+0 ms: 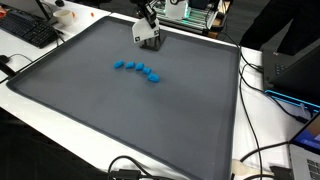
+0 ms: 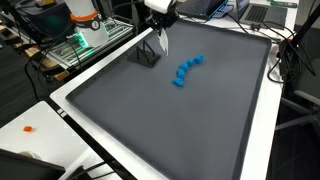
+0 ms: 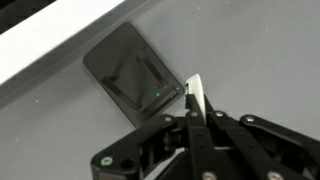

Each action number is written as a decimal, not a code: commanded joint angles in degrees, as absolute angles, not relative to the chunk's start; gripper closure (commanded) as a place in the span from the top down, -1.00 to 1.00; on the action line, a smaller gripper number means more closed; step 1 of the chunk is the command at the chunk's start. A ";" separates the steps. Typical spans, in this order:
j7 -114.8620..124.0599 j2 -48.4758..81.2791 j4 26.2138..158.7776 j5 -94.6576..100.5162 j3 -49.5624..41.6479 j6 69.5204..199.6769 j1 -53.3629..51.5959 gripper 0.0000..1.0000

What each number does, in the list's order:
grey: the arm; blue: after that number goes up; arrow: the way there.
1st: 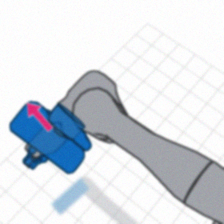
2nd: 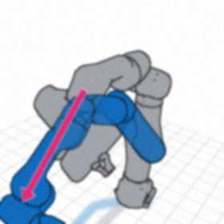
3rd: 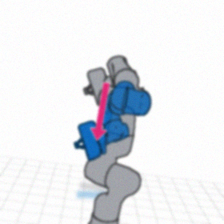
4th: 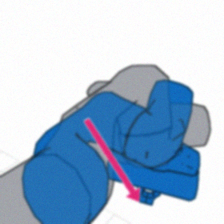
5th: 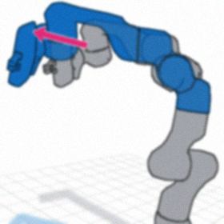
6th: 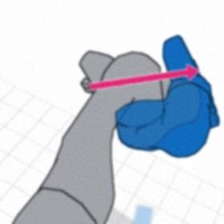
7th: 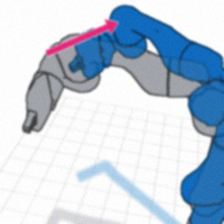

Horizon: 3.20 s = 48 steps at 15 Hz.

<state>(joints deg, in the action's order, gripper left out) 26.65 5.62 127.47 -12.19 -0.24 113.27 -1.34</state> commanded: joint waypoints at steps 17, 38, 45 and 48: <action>42.71 -0.71 144.02 -32.10 -1.88 129.54 1.50 -0.98; 34.49 -3.70 152.86 -44.20 -0.81 142.54 0.83 -0.98; 31.58 -3.23 153.32 -46.77 -0.50 144.49 0.58 -0.98; 30.98 -2.89 153.28 -47.43 -0.43 144.81 0.59 -0.98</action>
<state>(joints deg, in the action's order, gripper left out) 32.84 -2.33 151.88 -44.94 -0.74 142.92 0.89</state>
